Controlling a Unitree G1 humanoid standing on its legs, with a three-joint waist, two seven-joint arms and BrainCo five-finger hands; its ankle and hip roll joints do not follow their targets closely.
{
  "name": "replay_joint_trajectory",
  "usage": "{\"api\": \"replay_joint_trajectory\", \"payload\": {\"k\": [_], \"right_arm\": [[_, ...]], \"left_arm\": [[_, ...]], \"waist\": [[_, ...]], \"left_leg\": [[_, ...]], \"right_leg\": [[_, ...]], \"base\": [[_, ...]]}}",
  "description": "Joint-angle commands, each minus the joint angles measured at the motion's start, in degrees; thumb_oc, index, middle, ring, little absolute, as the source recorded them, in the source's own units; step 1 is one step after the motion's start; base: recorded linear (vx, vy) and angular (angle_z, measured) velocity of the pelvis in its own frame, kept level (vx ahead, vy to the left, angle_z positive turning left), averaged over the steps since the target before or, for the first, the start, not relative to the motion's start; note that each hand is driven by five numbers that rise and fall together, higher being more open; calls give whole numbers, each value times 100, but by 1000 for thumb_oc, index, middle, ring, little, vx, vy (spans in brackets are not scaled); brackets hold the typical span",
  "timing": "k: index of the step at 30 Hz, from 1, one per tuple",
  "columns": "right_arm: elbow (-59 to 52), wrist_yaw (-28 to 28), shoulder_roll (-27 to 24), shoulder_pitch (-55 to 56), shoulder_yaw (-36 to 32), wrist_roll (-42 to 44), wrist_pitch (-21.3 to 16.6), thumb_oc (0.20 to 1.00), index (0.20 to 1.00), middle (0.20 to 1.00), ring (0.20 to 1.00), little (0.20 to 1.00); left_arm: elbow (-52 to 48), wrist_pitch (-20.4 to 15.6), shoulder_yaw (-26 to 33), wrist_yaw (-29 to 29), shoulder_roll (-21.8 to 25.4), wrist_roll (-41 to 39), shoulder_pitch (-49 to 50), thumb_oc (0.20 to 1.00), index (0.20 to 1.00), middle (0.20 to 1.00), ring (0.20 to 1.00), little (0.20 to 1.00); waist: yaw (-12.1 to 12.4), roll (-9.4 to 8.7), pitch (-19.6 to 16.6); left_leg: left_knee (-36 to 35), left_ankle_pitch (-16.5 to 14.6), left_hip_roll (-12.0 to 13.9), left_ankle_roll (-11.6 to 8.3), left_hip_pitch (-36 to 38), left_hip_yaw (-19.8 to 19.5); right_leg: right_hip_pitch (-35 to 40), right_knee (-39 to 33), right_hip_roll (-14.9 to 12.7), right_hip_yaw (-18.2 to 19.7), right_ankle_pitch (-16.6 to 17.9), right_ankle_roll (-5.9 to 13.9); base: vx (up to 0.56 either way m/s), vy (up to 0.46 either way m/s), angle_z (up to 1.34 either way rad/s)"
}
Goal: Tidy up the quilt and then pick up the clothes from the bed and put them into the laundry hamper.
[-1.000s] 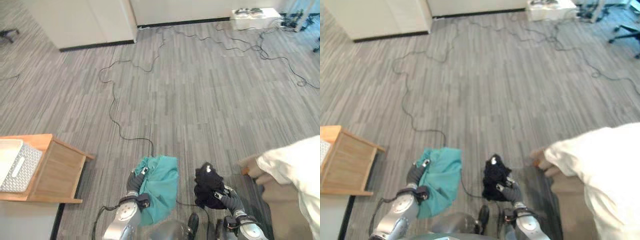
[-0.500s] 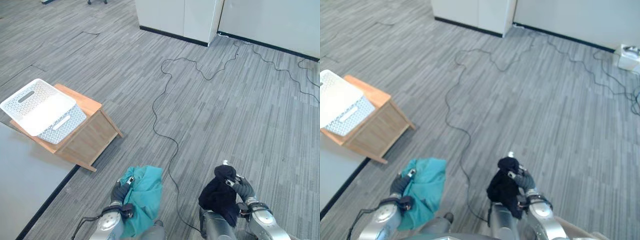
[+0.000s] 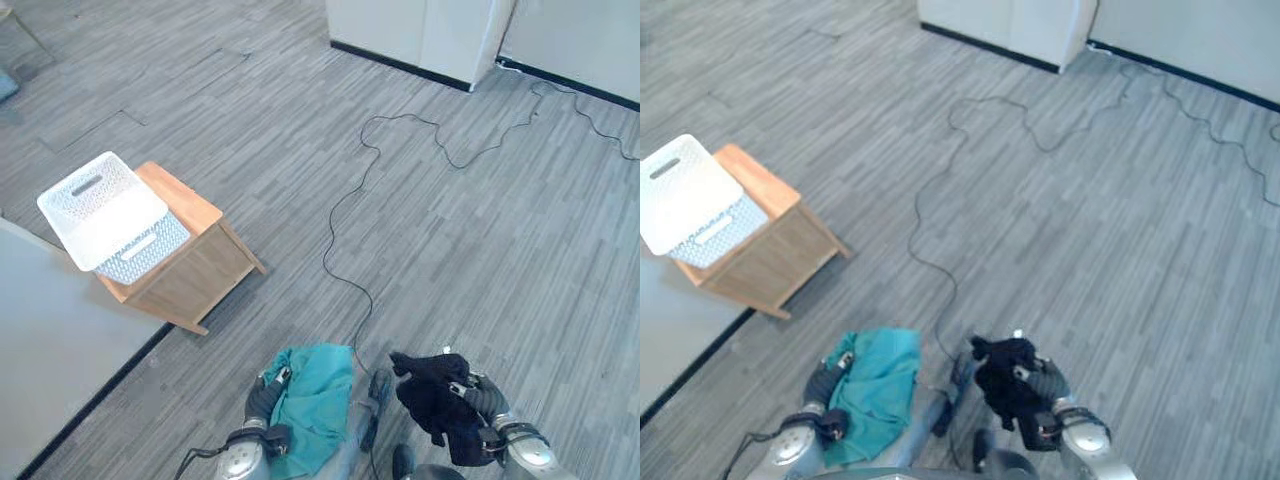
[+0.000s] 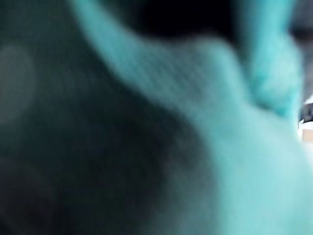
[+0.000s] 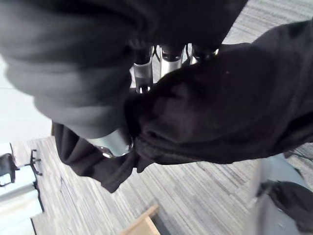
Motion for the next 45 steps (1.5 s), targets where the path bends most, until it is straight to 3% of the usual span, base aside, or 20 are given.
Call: {"api": "replay_joint_trajectory", "payload": {"k": [1, 3, 5, 8, 10, 12, 14, 16, 19, 26, 27, 28, 30, 31, 32, 35, 39, 40, 44, 45], "right_arm": [[-522, -342, 147, -178, -351, -24, -415, 200, 200, 200, 200, 200], [-587, -21, 215, -56, -524, -135, -463, 200, 200, 200, 200, 200], [-700, 138, 262, 186, -635, -202, -447, 200, 200, 200, 200, 200], [-710, 339, 345, 316, -587, -175, -352, 200, 200, 200, 200, 200], [-716, 340, 408, 233, -445, -254, -342, 200, 200, 200, 200, 200], [-777, 347, 322, 238, -440, -240, -434, 200, 200, 200, 200, 200], [-759, 400, 280, 205, -449, -195, -423, 200, 200, 200, 200, 200], [-716, 486, 225, 105, -473, -139, -392, 200, 200, 200, 200, 200], [-758, 483, 267, 223, -613, -182, -298, 200, 200, 200, 200, 200], [-771, 335, 299, 302, -826, 119, -198, 200, 200, 200, 200, 200], [-820, 313, 254, 377, -870, 184, -247, 200, 200, 200, 200, 200], [-958, 402, 69, 651, -1049, 349, -328, 200, 200, 200, 200, 200], [-1065, 529, -115, 873, -1222, 454, -298, 200, 200, 200, 200, 200], [-1075, 537, -177, 923, -1225, 486, -263, 200, 200, 200, 200, 200], [-917, 497, -266, 866, -1110, 548, -297, 200, 200, 200, 200, 200], [-553, 412, -186, 684, -879, 465, -505, 200, 200, 200, 200, 200], [-629, 535, -25, 816, -777, 152, -634, 200, 200, 200, 200, 200], [-614, 534, 72, 843, -657, 100, -722, 200, 200, 200, 200, 200], [-569, 266, 229, 877, -533, 72, -920, 200, 200, 200, 200, 200], [-539, 133, 276, 907, -582, 206, -973, 200, 200, 200, 200, 200]], "left_arm": [[-504, -316, 146, 12, 135, 35, -362, 200, 200, 200, 200, 200], [-694, -270, 247, 309, 184, -13, -230, 200, 200, 200, 200, 200], [-739, -236, 334, 321, 208, 29, -84, 200, 200, 200, 200, 200], [-661, -235, 348, 444, 231, 102, -30, 200, 200, 200, 200, 200], [-646, -237, 375, 509, 279, 69, -75, 200, 200, 200, 200, 200], [-536, -270, 417, 456, 361, -80, -89, 200, 200, 200, 200, 200], [-450, -295, 446, 442, 352, -136, -90, 200, 200, 200, 200, 200], [-359, -170, 581, 352, 340, -260, -133, 200, 200, 200, 200, 200], [-407, 100, 617, 74, 370, -246, -114, 200, 200, 200, 200, 200], [-312, 266, 464, -490, 370, -152, -136, 200, 200, 200, 200, 200], [-297, 199, 406, -536, 356, -132, -115, 200, 200, 200, 200, 200], [-327, 107, 310, -601, 288, -31, -46, 200, 200, 200, 200, 200], [-455, 85, 234, -595, 258, 22, -11, 200, 200, 200, 200, 200], [-502, 113, 223, -592, 244, 14, -22, 200, 200, 200, 200, 200], [-566, 246, 221, -583, 211, -35, -98, 200, 200, 200, 200, 200], [-425, 206, 150, -543, 57, -42, -110, 200, 200, 200, 200, 200], [-393, -57, 209, -305, 34, -33, 265, 200, 200, 200, 200, 200], [-352, -127, 232, -148, 41, -8, 305, 200, 200, 200, 200, 200], [-445, -12, 118, 72, 80, 120, 285, 200, 200, 200, 200, 200], [-421, 39, 57, -16, 91, 210, 248, 200, 200, 200, 200, 200]], "waist": [[58, -462, 201], [184, -586, 35], [157, -543, -76], [172, -551, -146], [160, -528, -45], [-7, -554, 41], [-105, -608, 83], [-383, -691, 155], [-625, -639, 114], [-786, -669, 65], [-819, -646, 24], [-923, -560, -81], [-1072, -563, -145], [-1097, -609, -146], [-1094, -646, -44], [-967, -519, 95], [-726, -458, 259], [-553, -331, 313], [-342, -58, 181], [-326, -37, 158]], "left_leg": [[-279, 758, -28, 239, 248, 127], [-429, 649, 384, 403, 564, 432], [-482, 504, 564, 501, 882, 741], [-545, 222, 698, 538, 1270, 1008], [-590, 265, 753, 498, 1397, 853], [-585, 183, 595, 379, 1566, 197], [-545, 66, 496, 372, 1645, 6], [-553, -320, 270, 478, 1952, -560], [-375, -728, 116, 616, 2230, -1126], [96, -1129, 591, 228, 2420, -1571], [119, -1025, 750, 183, 2478, -1575], [632, -540, 1155, 62, 2629, -1263], [2108, 278, 1323, 27, 2358, -824], [2691, 732, 1253, 29, 2002, -756], [5160, 813, 562, 124, 861, -639], [6137, 673, -439, 246, -158, 77], [4206, 468, -391, 427, -394, 346], [2019, 607, -123, 391, 62, 191], [-937, 984, 81, 121, 542, -126], [-1303, 1086, 53, 80, 514, 173]], "right_leg": [[-182, 469, -198, 44, 150, 941], [-150, 2081, -821, -640, 738, 1371], [-380, 3268, -1184, -955, 1079, 1470], [-438, 3350, -1829, -1379, 1194, 1450], [-606, 2496, -1700, -1443, 1030, 1314], [-947, 606, -1273, -1027, 883, 1198], [-1041, -30, -1237, -781, 1227, 1278], [-1619, -835, -1122, 122, 2088, 1505], [-1820, -1074, -890, 885, 2226, 1541], [-1895, 69, -871, 1027, 1748, 1454], [-1898, 184, -855, 1014, 1657, 1395], [-1786, 244, -896, 780, 1508, 1266], [-1647, 253, -987, 532, 1364, 1076], [-1563, 276, -991, 494, 1316, 959], [-1475, 394, -938, 419, 1205, 711], [-1243, 470, -720, 341, 1156, 578], [-807, 490, -459, 357, 930, 553], [-455, 459, -231, 491, 611, 571], [245, 238, 3, 706, 224, 704], [645, 186, 2, 774, 67, 715]], "base": [[399, 49, -43], [474, 130, -39], [432, 181, -89], [436, 35, -49], [318, -138, -17], [431, -227, 4], [363, -143, 68], [560, -152, 77], [701, -141, 112], [627, -290, 121], [797, -329, 95], [639, -255, 123], [429, -207, 89], [208, -218, 85], [197, -205, 100], [265, -108, 29], [402, -99, -15], [527, -57, -28], [545, -13, -39], [649, 27, 8]]}}
